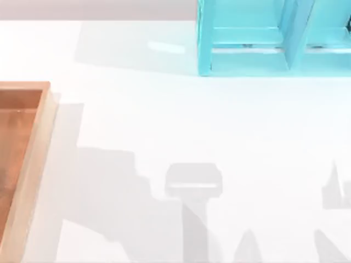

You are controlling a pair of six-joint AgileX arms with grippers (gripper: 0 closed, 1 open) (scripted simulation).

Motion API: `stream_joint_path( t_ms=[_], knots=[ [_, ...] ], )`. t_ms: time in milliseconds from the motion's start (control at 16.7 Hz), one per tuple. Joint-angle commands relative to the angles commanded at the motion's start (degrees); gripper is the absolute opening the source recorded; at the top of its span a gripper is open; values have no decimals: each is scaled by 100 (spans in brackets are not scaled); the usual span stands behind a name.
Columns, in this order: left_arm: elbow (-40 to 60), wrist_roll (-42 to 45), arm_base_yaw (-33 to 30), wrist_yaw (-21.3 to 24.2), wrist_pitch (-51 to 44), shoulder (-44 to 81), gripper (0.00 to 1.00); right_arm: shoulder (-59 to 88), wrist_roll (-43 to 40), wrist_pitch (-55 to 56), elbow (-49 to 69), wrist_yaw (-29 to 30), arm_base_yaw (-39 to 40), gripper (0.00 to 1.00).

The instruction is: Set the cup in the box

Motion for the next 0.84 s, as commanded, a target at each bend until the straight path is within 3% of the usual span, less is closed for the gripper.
stream_joint_path(
  t_ms=[480, 840],
  knots=[
    [0, 0, 0, 0, 0, 0, 98, 0, 0, 0, 0, 0, 0, 100],
    [0, 0, 0, 0, 0, 0, 100, 0, 0, 0, 0, 0, 0, 100]
  ],
)
